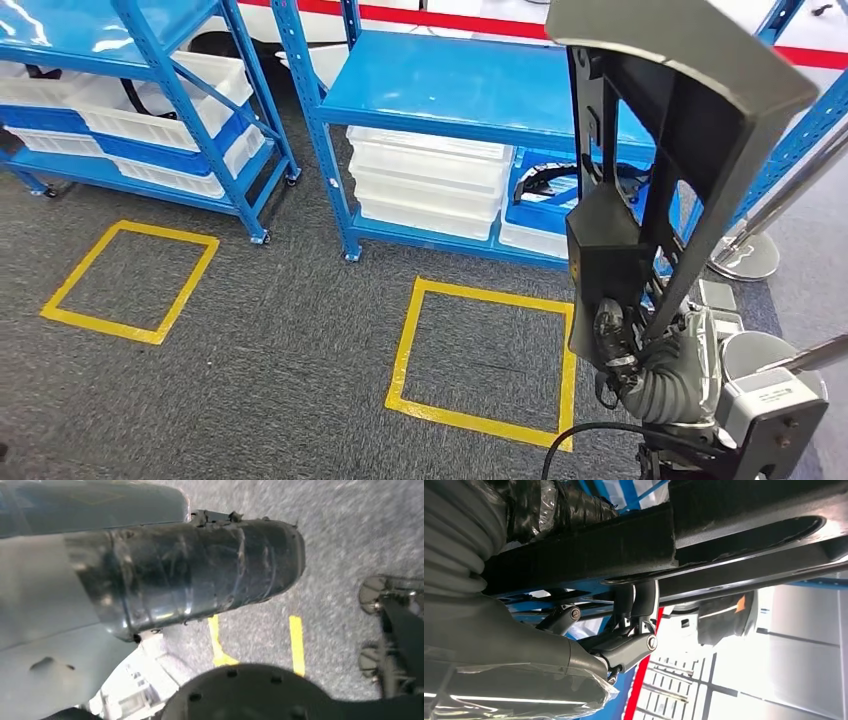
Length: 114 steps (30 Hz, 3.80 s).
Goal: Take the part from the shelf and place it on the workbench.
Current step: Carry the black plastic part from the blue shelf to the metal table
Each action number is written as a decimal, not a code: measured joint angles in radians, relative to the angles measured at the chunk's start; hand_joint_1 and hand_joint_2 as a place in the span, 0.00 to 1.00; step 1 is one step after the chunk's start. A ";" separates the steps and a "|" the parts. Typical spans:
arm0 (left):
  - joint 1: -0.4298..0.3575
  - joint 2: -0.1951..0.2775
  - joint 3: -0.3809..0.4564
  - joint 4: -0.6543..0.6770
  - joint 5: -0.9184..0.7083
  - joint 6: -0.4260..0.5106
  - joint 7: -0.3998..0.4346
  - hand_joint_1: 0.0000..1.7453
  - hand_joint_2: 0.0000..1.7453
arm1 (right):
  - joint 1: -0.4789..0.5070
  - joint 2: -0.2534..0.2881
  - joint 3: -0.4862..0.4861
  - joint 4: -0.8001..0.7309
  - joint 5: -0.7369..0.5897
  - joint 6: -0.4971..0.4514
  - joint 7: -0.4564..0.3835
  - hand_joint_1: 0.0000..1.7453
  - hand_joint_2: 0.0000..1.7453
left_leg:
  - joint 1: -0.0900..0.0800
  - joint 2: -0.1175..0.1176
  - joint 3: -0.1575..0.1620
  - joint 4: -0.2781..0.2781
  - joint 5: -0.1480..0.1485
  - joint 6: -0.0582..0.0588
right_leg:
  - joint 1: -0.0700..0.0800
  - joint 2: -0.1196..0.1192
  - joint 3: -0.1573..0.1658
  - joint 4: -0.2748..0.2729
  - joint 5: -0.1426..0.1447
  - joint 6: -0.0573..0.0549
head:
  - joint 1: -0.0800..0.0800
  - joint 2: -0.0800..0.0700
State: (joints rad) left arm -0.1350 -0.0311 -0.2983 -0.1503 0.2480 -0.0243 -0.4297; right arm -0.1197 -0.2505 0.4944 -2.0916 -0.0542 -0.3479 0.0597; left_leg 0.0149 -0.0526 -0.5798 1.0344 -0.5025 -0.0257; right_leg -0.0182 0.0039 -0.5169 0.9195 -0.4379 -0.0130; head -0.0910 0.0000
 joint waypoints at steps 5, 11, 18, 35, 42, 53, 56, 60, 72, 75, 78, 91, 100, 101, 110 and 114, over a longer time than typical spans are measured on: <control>0.002 0.015 -0.002 0.000 -0.001 0.000 0.000 0.00 0.00 | 0.003 0.000 0.002 -0.001 0.001 0.000 0.002 1.00 1.00 | -0.001 0.043 -0.086 0.190 -0.055 -0.004 | 0.008 -0.060 -0.002 0.006 -0.004 -0.007 | -0.004 0.000; -0.004 0.017 -0.003 0.000 -0.003 0.000 0.001 0.00 0.00 | 0.005 -0.001 0.002 -0.003 0.002 0.000 0.003 1.00 1.00 | -0.021 0.110 0.048 -0.087 0.055 0.028 | 0.019 -0.118 -0.003 0.022 -0.012 0.011 | -0.006 0.000; -0.003 0.003 -0.006 0.000 -0.005 0.000 0.001 0.00 0.00 | 0.011 -0.010 0.003 -0.009 0.001 -0.002 0.003 1.00 1.00 | -0.007 0.029 0.031 -0.093 0.080 0.055 | 0.005 -0.016 -0.130 0.307 -0.161 0.042 | -0.002 0.000; 0.002 0.019 -0.013 0.000 -0.014 -0.001 0.003 0.00 0.00 | 0.020 -0.017 0.003 -0.015 -0.002 -0.002 0.003 1.00 1.00 | -0.003 0.043 -0.131 0.220 -0.046 -0.007 | 0.001 -0.059 0.000 0.018 -0.015 -0.006 | -0.012 0.000; -0.005 0.023 -0.018 0.000 -0.015 0.000 0.004 0.00 0.00 | 0.018 -0.017 0.003 -0.015 -0.003 -0.001 0.003 1.00 1.00 | -0.019 0.112 0.033 -0.079 0.064 0.030 | 0.014 -0.135 0.004 0.026 -0.022 0.017 | -0.010 0.000; -0.006 -0.002 -0.019 0.000 -0.019 0.000 0.006 0.00 0.00 | 0.019 -0.022 0.003 -0.018 0.000 0.005 0.003 1.00 1.00 | -0.011 -0.042 0.016 -0.082 0.093 0.054 | 0.004 0.021 -0.063 0.170 -0.063 0.025 | -0.002 0.000; -0.008 -0.002 -0.019 0.000 -0.020 0.000 0.006 0.00 0.00 | 0.017 -0.023 0.003 -0.019 0.000 0.010 0.003 1.00 1.00 | -0.009 -0.078 0.003 -0.078 0.099 0.038 | 0.004 0.066 -0.006 0.036 -0.026 0.014 | -0.002 0.000; -0.003 -0.002 -0.019 0.000 -0.021 0.000 0.006 0.00 0.00 | 0.014 -0.023 0.003 -0.020 0.000 0.018 0.003 1.00 1.00 | -0.007 -0.059 -0.022 -0.047 0.082 0.014 | 0.002 0.021 0.006 0.016 -0.015 0.000 | -0.005 0.000; -0.008 0.019 -0.020 0.000 -0.025 -0.001 0.008 0.00 0.00 | 0.015 -0.022 0.004 -0.021 0.004 0.020 0.007 1.00 1.00 | -0.008 0.097 0.027 -0.072 0.067 0.019 | 0.008 -0.125 0.013 0.019 -0.021 0.024 | -0.009 0.000; -0.005 0.017 -0.020 0.000 -0.025 -0.001 0.007 0.00 0.00 | 0.013 -0.023 0.004 -0.022 0.004 0.020 0.007 1.00 1.00 | -0.005 0.063 0.022 -0.077 0.076 0.039 | 0.004 -0.110 0.010 0.036 -0.039 0.041 | -0.007 0.000; -0.008 0.005 -0.020 0.000 -0.025 -0.001 0.006 0.00 0.00 | 0.014 -0.024 0.004 -0.023 0.004 0.020 0.007 1.00 1.00 | -0.003 0.030 0.016 -0.079 0.085 0.054 | 0.000 -0.026 -0.070 0.215 -0.139 0.047 | -0.004 0.000; -0.002 -0.006 -0.021 -0.001 -0.025 -0.001 0.007 0.00 0.00 | 0.013 -0.023 0.004 -0.024 0.004 0.024 0.010 1.00 1.00 | -0.013 -0.063 -0.028 -0.041 0.084 0.021 | 0.008 0.021 0.010 0.009 -0.010 -0.005 | -0.008 0.000; -0.004 0.014 -0.021 -0.002 -0.026 -0.005 0.007 0.00 0.00 | 0.018 -0.023 0.004 -0.023 0.003 0.025 0.014 1.00 1.00 | 0.000 0.086 -0.026 0.029 0.047 -0.007 | 0.007 -0.103 0.017 0.017 -0.022 0.008 | -0.014 0.000; -0.005 0.014 -0.021 -0.002 -0.026 -0.005 0.007 0.00 0.00 | 0.017 -0.023 0.004 -0.023 0.003 0.025 0.014 1.00 1.00 | -0.001 0.098 0.005 -0.027 0.062 -0.002 | 0.008 -0.112 0.018 0.022 -0.027 0.015 | -0.014 0.000; -0.008 -0.004 -0.021 -0.002 -0.026 -0.004 0.006 0.00 0.00 | 0.016 -0.024 0.004 -0.024 0.003 0.025 0.014 1.00 1.00 | -0.008 0.014 0.003 -0.060 0.077 0.055 | 0.001 -0.019 -0.105 0.291 -0.169 0.045 | -0.004 0.000; -0.007 -0.006 -0.021 -0.002 -0.026 -0.004 0.008 0.00 0.00 | 0.019 -0.024 0.004 -0.023 0.003 0.025 0.014 1.00 1.00 | -0.016 -0.049 0.003 -0.060 0.083 0.059 | 0.008 0.006 -0.102 0.248 -0.097 0.018 | -0.004 0.000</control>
State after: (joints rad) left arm -0.1422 -0.0374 -0.3189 -0.1518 0.2216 -0.0283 -0.4222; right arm -0.1007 -0.2747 0.4982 -2.1149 -0.0507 -0.3227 0.0740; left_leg -0.0013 -0.1011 -0.5773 0.9745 -0.4196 0.0335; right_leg -0.0103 0.0099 -0.6194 1.1676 -0.5352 0.0051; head -0.0948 0.0000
